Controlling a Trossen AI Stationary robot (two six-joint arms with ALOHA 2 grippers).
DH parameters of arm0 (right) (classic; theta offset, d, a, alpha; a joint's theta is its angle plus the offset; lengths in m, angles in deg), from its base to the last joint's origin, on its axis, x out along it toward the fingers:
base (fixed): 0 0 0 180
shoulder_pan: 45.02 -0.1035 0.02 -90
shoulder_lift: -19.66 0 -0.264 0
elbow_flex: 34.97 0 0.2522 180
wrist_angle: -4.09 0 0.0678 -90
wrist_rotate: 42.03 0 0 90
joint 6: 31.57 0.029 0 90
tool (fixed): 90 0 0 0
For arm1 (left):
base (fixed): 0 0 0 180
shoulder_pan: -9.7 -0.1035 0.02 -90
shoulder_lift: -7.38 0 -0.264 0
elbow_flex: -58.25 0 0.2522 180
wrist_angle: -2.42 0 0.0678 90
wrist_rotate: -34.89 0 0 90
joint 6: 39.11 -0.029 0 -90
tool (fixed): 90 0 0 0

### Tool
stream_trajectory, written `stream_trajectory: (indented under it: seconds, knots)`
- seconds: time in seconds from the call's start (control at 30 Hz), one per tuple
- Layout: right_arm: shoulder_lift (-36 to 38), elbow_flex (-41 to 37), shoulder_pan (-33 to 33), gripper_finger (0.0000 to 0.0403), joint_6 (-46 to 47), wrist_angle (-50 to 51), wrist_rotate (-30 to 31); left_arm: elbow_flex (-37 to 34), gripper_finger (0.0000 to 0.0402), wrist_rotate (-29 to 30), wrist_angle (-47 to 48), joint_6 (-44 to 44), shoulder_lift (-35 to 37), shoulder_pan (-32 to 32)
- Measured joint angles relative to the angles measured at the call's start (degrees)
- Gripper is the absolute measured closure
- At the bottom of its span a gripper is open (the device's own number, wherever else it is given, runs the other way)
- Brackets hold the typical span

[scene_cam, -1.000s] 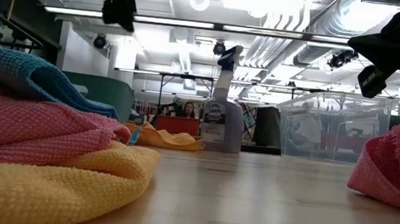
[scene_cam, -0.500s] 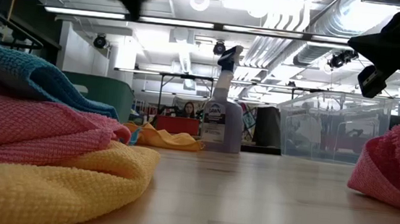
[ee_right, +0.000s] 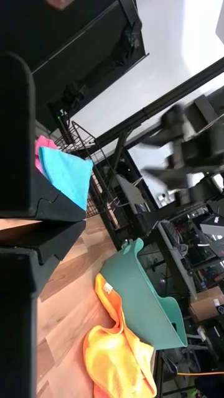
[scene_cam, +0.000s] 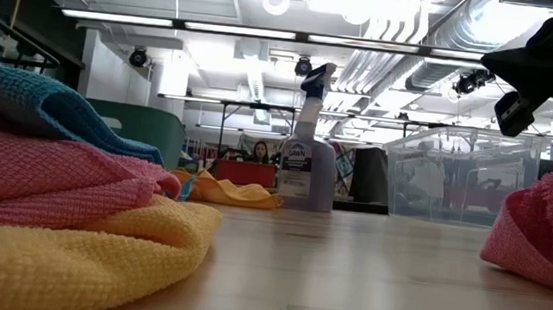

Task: Sort microfiber towel by color & place in baskets
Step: Put the right pink towel in the transparent bin

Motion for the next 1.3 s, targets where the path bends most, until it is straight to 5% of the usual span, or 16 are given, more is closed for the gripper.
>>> stream_trajectory:
  seconds: [0.13,0.2,0.37,0.57,0.8,1.03,1.3]
  knots:
    - [0.0,0.0,0.0,0.0402,-1.7,0.0,0.8,0.0,0.019,0.2,-12.3,4.2,2.5,-2.0]
    - [-0.1,0.0,0.0,0.0402,-2.0,-3.4,6.1,0.0,0.019,0.3,-15.7,5.8,4.0,-3.1]
    - [0.0,0.0,0.1,0.0402,18.7,-20.2,19.7,0.0,0.019,1.3,-17.5,6.3,9.9,-5.5]
    - [-8.1,2.3,0.0,0.0402,16.1,-41.1,13.8,-0.4,0.019,8.9,-15.2,-1.4,18.1,-7.2]
    - [-33.5,21.1,0.0,0.0402,5.7,-39.7,8.2,-7.5,0.019,11.4,-16.6,-2.1,26.9,-9.6]
    - [-54.1,40.9,0.5,0.0402,2.3,-25.5,4.8,-15.4,0.019,11.3,-21.0,-1.9,32.9,-9.8]
    - [-70.3,64.6,-8.1,0.0343,23.7,36.8,-0.9,-18.5,0.019,6.6,-18.3,-3.9,38.0,-9.8]
